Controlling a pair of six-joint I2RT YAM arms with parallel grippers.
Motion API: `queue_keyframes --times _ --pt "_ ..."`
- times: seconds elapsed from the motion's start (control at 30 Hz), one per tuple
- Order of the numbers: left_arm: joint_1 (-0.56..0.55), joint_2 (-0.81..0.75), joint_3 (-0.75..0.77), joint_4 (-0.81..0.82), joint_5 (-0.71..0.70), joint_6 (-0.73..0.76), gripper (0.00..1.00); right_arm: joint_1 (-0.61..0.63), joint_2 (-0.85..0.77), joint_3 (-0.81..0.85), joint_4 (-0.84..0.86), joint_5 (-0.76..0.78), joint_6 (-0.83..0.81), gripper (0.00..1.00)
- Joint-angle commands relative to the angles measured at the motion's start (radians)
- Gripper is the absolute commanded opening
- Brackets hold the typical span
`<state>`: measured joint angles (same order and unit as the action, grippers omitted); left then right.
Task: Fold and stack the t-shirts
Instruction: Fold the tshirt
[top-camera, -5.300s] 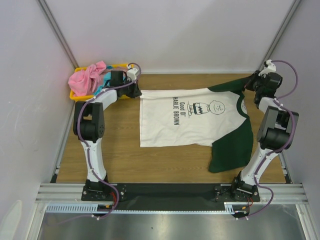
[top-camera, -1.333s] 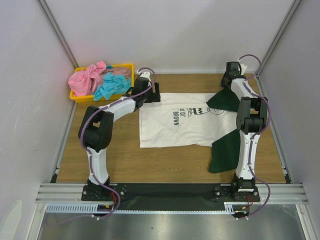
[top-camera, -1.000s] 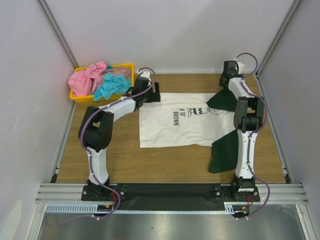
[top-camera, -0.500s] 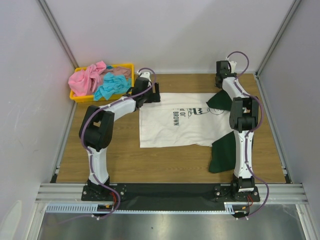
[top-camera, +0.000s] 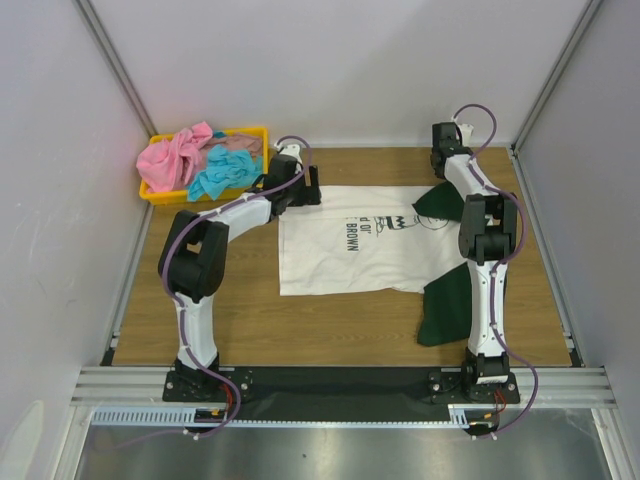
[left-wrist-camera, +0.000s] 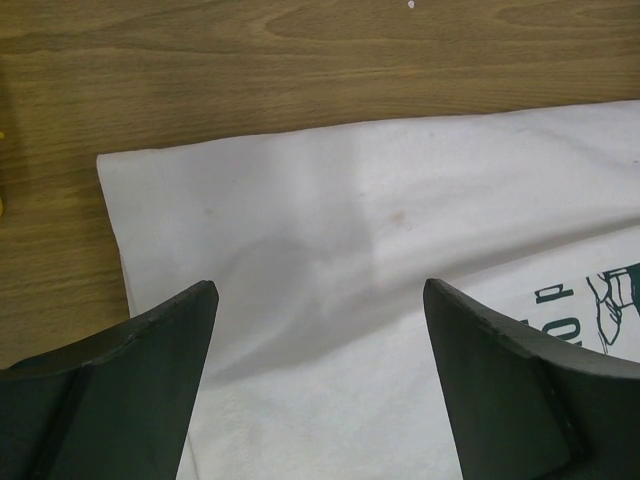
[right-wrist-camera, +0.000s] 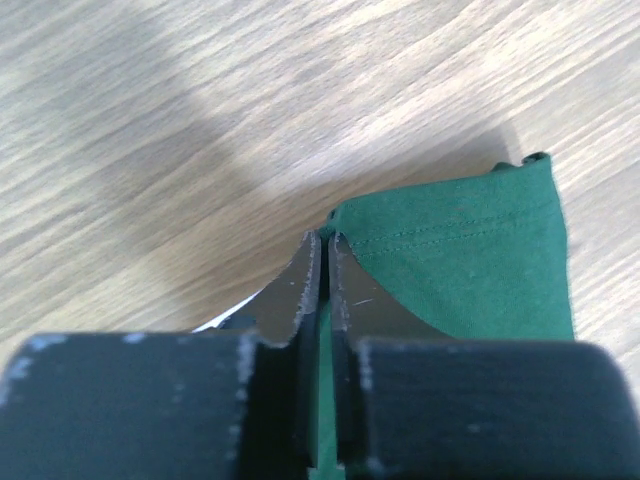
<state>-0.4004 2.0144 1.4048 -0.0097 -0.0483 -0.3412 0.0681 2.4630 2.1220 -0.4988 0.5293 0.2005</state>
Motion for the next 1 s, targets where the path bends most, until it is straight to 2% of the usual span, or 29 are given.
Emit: queue_keyframes --times 0.0,0.4,0.67,0.97 --pt "0.008 0.004 0.046 0.017 0.016 -0.018 0.90 0.006 -0.009 0.033 -0.006 0.044 -0.007 0.00" --pt "0.008 0.026 0.060 0.037 0.082 -0.051 0.89 0.022 -0.154 -0.095 -0.026 0.107 0.003 0.00" --pt "0.006 0.041 0.074 0.042 0.108 -0.070 0.89 0.036 -0.289 -0.298 -0.027 0.113 0.056 0.00" --pt "0.006 0.049 0.079 0.037 0.111 -0.074 0.88 0.070 -0.390 -0.427 -0.087 0.090 0.140 0.00"
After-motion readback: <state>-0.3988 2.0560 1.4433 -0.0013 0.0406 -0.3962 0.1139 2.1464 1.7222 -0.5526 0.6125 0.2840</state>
